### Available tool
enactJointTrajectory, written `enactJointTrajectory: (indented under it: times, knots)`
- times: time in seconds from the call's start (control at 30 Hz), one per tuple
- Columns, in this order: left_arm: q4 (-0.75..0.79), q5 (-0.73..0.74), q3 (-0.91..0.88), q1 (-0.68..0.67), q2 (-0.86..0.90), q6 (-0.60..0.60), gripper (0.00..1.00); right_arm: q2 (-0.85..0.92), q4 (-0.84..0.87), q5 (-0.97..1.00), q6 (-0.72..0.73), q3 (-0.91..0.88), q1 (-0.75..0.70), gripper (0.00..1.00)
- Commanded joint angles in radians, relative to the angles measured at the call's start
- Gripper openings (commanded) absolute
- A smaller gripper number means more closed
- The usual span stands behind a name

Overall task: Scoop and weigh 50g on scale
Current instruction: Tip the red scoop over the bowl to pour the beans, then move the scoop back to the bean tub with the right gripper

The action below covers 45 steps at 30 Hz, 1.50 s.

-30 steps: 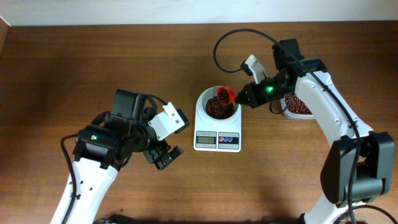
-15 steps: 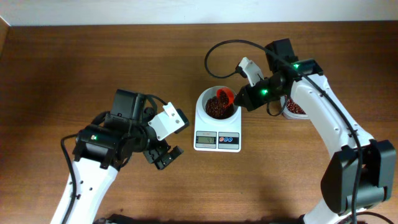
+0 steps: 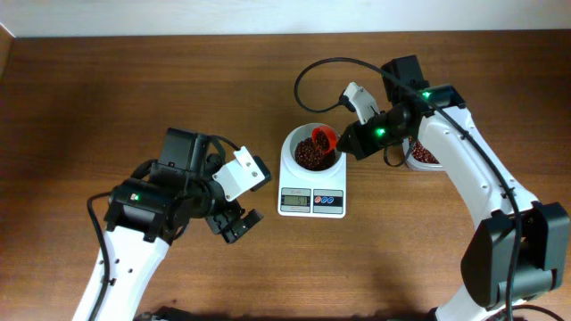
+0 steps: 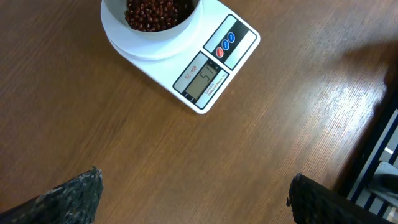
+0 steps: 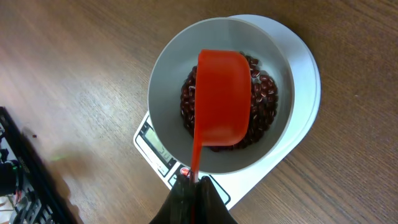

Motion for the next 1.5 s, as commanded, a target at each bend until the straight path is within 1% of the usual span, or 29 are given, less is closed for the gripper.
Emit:
enactJointTrajectory:
  times: [0.0,0.47,0.8,1.03,1.23,1.47]
  knots:
    - [0.001,0.018,0.016,0.005,-0.004,0.015,0.99,-0.034,0.003,0.000,-0.006,0.021,0.005,0.04]
    - [0.001,0.018,0.016,0.005,-0.004,0.015,0.99,-0.034,0.003,-0.008,-0.006,0.021,0.005,0.04]
    - [0.002,0.018,0.016,0.005,-0.004,0.015,0.99,-0.034,0.003,-0.149,0.022,0.021,0.003,0.04]
    - [0.001,0.018,0.016,0.005,-0.004,0.015,0.99,-0.034,0.002,-0.176,0.066,0.021,-0.002,0.04]
    - [0.001,0.018,0.016,0.005,-0.004,0.015,0.99,-0.034,0.002,-0.319,0.065,0.021,-0.066,0.04]
    - [0.001,0.018,0.016,0.005,-0.004,0.015,0.99,-0.034,-0.018,-0.413,0.064,0.021,-0.154,0.04]
